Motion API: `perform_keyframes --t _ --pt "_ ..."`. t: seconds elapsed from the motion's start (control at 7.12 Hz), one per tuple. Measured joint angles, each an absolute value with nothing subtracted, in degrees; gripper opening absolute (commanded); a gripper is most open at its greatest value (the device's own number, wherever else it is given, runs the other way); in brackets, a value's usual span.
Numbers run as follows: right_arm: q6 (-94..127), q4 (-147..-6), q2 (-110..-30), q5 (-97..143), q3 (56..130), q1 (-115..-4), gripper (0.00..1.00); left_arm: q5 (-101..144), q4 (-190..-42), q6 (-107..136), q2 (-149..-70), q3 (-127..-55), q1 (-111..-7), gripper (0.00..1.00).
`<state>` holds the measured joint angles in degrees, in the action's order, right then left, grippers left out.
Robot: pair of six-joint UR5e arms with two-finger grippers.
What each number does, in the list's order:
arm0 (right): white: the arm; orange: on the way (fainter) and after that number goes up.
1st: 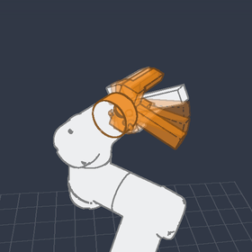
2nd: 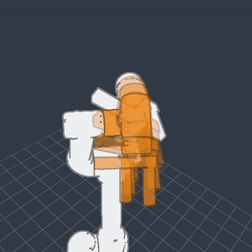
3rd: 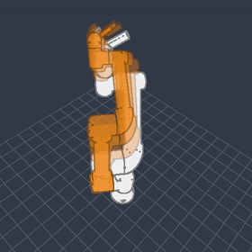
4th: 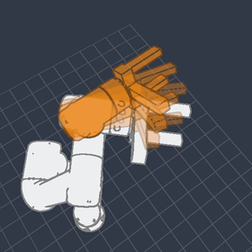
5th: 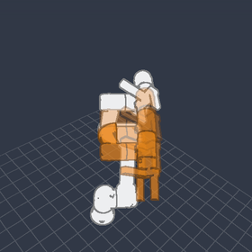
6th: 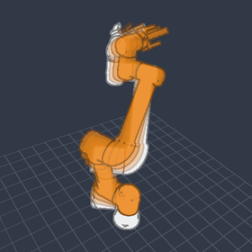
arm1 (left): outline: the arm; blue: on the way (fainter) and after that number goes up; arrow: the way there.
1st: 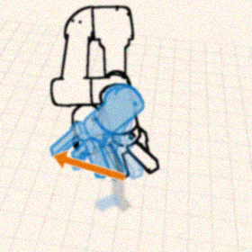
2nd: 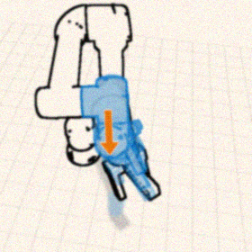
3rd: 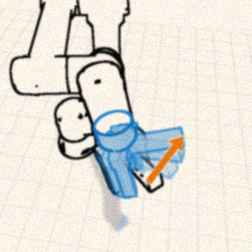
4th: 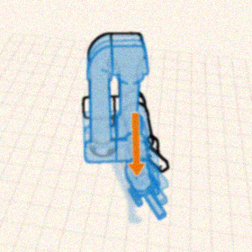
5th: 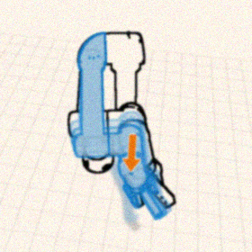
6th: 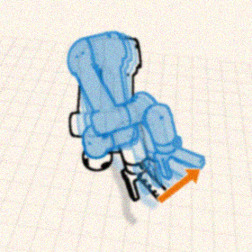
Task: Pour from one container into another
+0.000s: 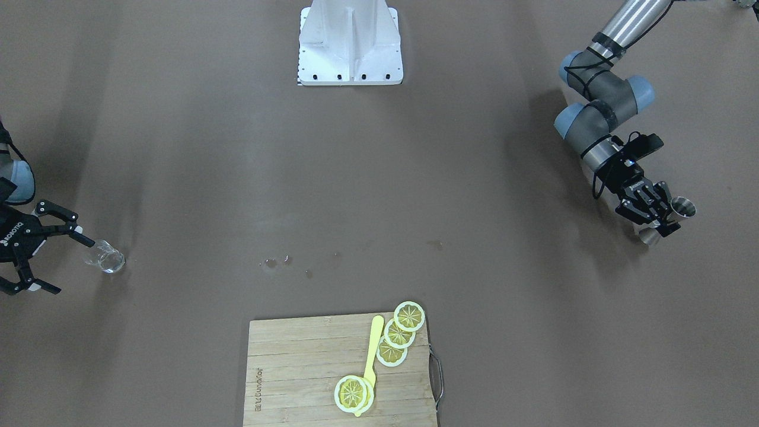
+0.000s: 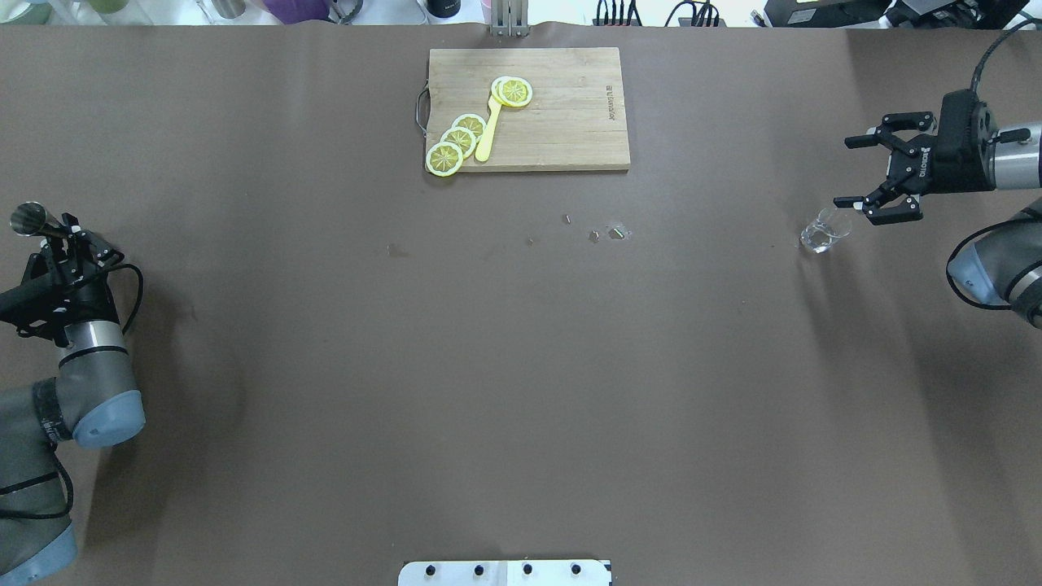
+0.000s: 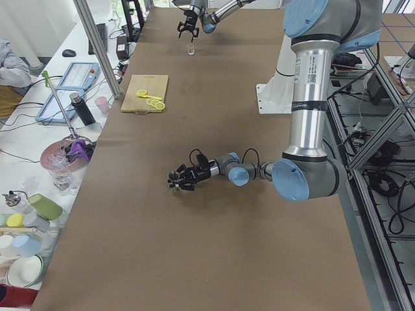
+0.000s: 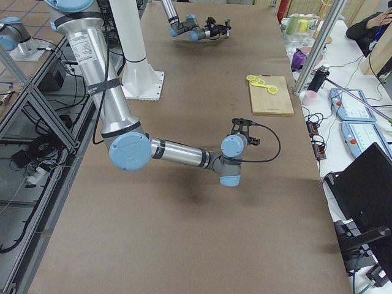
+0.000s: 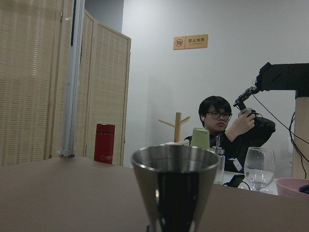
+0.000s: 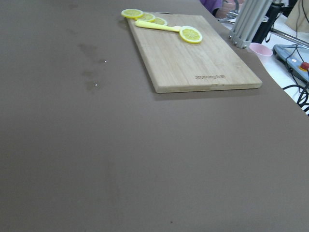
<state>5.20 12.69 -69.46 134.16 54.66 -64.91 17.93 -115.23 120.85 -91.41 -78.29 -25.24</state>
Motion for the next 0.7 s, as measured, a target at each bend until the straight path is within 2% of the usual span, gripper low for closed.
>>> perform_keyframes --t 0.42,0.7 --pt "24.85 9.99 -67.50 134.02 55.79 -69.53 1.00 17.91 -115.17 120.83 -91.57 -78.12 -25.12 1.00" --pt "29.75 0.01 -67.30 135.11 58.68 -73.54 1.00 17.53 -115.10 120.71 -91.50 -78.60 -24.97 1.00"
